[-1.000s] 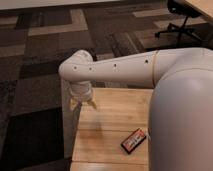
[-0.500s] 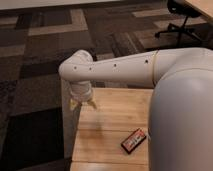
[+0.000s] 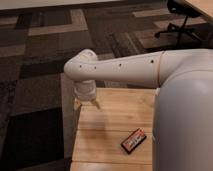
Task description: Pick up the ceramic cup
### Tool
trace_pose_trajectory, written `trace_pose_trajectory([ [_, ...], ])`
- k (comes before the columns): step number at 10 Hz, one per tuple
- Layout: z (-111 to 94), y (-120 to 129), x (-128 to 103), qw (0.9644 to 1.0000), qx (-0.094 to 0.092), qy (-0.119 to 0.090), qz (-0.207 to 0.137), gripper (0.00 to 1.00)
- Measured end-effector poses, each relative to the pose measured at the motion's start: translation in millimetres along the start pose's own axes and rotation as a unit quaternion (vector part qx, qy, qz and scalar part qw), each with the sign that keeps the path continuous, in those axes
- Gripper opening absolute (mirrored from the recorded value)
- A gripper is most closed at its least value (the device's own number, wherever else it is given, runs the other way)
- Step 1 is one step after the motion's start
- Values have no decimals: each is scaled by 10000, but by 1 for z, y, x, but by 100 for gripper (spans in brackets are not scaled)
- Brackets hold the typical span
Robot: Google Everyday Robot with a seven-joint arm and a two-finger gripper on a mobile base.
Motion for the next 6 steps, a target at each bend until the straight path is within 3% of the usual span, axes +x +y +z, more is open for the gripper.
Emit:
trace_pose_trajectory([
  [2, -10, -23, -6, 9997, -14, -83, 248, 65],
  [4, -24, -67, -10, 9976, 7, -157, 668, 65],
  [5, -35, -100, -10, 9948, 100, -249, 985, 65],
  [6, -37, -108, -11, 9942, 160, -274, 1030, 65],
])
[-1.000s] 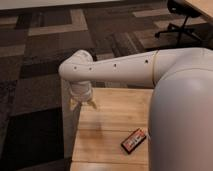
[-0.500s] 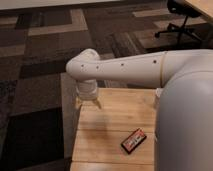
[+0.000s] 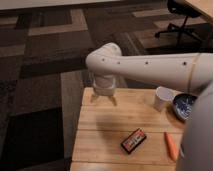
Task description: Pick up the ceramic cup
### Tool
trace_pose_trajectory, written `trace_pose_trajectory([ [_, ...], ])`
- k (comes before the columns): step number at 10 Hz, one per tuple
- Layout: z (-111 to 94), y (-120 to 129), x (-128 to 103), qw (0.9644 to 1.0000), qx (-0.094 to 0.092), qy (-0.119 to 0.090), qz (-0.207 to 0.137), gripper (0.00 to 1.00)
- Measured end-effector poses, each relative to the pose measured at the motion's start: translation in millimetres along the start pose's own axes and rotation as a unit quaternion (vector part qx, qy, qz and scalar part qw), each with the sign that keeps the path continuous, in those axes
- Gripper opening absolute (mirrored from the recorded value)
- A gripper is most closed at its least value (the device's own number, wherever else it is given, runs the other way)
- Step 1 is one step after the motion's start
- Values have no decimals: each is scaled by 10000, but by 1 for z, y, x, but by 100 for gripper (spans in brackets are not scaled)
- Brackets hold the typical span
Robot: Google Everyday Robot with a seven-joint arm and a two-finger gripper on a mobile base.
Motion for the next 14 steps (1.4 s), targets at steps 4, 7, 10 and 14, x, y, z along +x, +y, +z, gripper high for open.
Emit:
trace_pose_trajectory([
  [4, 1, 5, 0, 10000, -35, -5, -26, 65],
  [7, 12, -34, -2, 9990, 415, 124, 110, 65],
  [10, 13, -78, -17, 9955, 847, 244, -340, 65],
  [14, -6, -124, -29, 9463, 1025, 1029, -2887, 65],
])
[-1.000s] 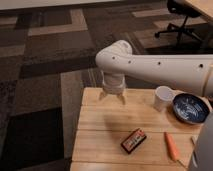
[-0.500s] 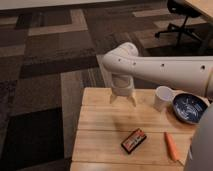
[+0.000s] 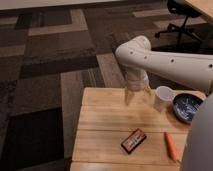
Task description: Pick up the ceramic cup
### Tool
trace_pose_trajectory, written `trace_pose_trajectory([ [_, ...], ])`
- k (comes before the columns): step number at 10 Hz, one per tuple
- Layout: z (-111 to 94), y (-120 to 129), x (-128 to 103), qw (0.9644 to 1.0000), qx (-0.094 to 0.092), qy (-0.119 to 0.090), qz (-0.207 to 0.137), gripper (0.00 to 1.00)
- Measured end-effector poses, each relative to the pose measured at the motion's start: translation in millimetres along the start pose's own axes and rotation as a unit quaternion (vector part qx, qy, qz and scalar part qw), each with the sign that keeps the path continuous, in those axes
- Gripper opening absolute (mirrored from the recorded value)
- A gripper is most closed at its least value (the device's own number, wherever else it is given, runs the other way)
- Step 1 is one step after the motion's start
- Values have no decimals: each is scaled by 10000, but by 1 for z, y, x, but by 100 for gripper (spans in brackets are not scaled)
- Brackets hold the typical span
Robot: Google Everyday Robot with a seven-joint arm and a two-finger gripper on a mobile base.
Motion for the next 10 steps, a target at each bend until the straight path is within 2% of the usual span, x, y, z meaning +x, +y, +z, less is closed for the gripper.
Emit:
trace_pose_trajectory([
  [1, -8, -2, 3, 9969, 34, 171, -770, 65],
  [3, -12, -5, 5, 9922, 84, 272, -1210, 65],
  [4, -13, -5, 5, 9909, 94, 296, -1306, 65],
  [8, -12, -6, 5, 9910, 101, 285, -1305, 65],
  [10, -12, -13, -2, 9906, 179, 66, -1356, 65],
])
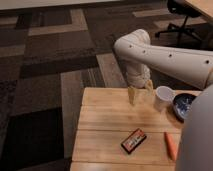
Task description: Pick up the ceramic cup
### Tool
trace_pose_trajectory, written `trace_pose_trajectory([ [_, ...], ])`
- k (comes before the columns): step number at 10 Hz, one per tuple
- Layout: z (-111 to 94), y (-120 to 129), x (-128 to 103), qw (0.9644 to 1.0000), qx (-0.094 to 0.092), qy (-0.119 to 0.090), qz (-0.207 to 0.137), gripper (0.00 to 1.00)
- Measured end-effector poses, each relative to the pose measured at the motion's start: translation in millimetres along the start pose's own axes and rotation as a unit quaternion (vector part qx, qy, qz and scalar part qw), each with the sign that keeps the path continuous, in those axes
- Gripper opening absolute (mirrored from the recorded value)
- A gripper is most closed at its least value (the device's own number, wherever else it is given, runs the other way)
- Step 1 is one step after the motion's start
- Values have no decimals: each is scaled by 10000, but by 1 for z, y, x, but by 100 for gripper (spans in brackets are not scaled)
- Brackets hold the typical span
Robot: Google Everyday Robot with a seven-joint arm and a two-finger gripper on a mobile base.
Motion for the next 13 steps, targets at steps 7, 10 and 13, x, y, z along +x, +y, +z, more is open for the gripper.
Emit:
trace_pose_trajectory([
  [7, 35, -67, -1, 9971, 181, -726, 150, 65],
  [10, 68, -89, -4, 9966, 150, -735, 326, 65],
  [13, 100, -104, -1, 9957, 40, -714, 595, 65],
])
